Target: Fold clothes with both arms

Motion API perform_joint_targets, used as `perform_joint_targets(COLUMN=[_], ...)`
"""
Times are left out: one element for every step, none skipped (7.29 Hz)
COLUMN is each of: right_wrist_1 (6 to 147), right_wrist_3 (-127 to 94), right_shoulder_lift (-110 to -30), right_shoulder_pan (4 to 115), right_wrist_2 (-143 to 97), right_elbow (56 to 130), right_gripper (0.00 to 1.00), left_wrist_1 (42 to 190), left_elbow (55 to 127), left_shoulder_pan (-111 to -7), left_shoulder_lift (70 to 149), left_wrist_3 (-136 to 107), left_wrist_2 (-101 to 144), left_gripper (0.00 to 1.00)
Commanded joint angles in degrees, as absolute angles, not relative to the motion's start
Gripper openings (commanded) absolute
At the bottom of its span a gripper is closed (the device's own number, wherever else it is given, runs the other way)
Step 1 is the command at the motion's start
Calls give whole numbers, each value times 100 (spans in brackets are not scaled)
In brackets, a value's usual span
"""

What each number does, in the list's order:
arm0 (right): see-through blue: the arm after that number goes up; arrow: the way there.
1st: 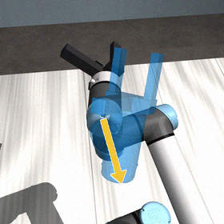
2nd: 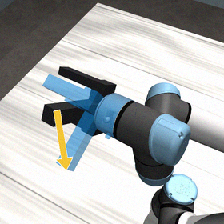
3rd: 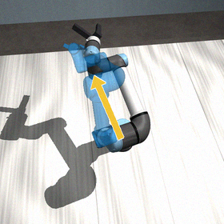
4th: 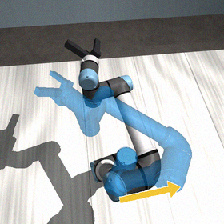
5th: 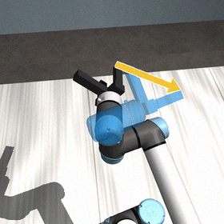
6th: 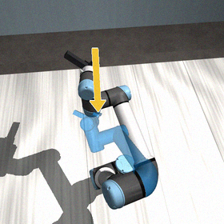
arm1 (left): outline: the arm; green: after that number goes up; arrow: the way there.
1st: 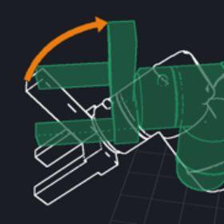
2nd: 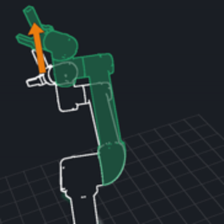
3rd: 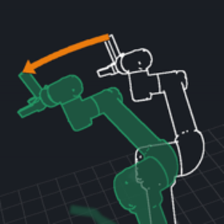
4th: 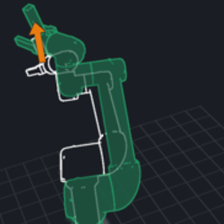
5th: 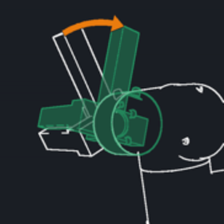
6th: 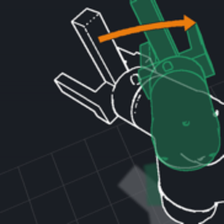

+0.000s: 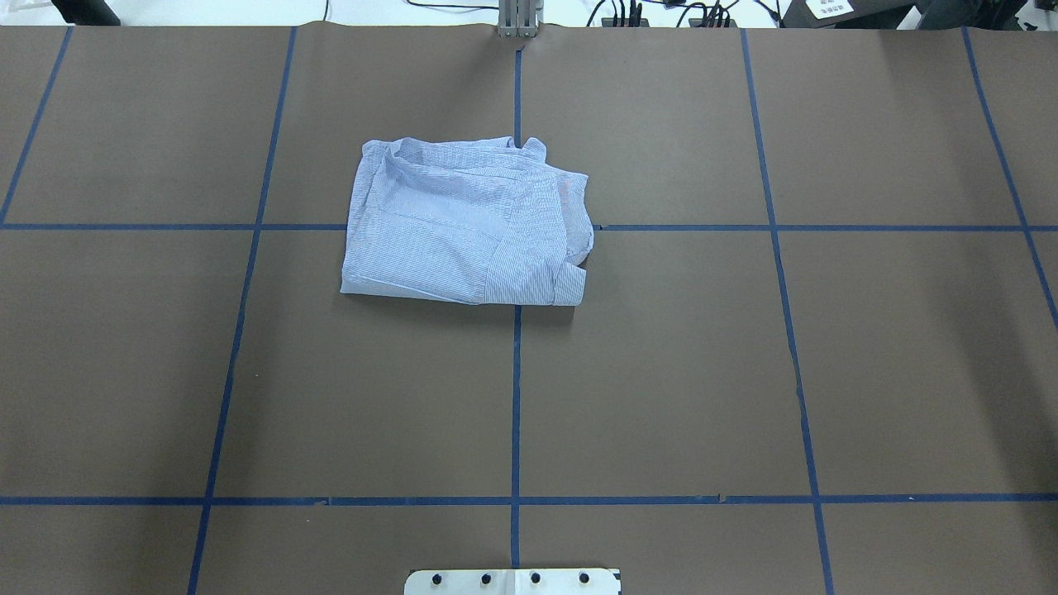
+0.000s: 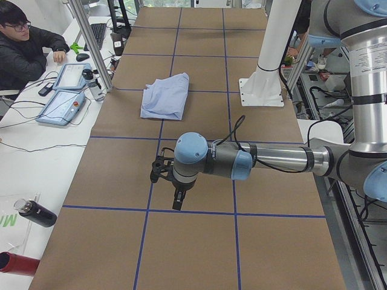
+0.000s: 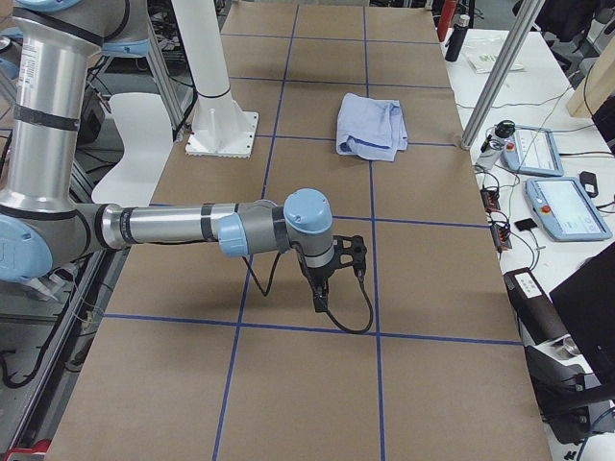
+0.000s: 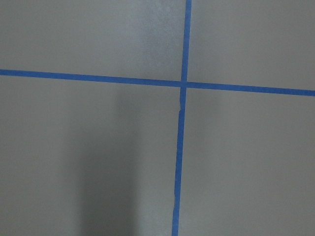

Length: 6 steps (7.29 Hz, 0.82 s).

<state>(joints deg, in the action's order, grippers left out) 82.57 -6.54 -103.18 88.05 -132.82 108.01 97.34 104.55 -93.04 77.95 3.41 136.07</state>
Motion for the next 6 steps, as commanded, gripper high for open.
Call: perform_joint_targets(right_wrist_1=[8209,8218,8218,8218,8209,8209], right_wrist_3=[-694,-694,-686,-686,-677,-677], right_shoulder_lift=[-10327,-10327,-10327,-10327,-10327,-10327], right_shoulder_pan=[8780,8780,8780,8780,8780,8780], right_wrist_2=[-13298,-13307,-13307,-13307,-13315,-13315], right_elbow=[10802,10802,10802,10802,10802,10819], right_gripper=[100,100,100,100,100,100], left_wrist_1=[9712,9721,9729,9729,9747,9738], left_elbow=[10328,10318,10449,10476,10433,10398], left_shoulder_pan=[-9308,-9299,-9308,-9290,-9290,-9290], left_shoulder_lift=[7664,7534,7480,7479,7479,7479], left_wrist_3=[325,325,334,334,334,325], left_wrist_2=[13544,13535,13535,13544,13544,13535], left_gripper=[100,100,100,100,100,100])
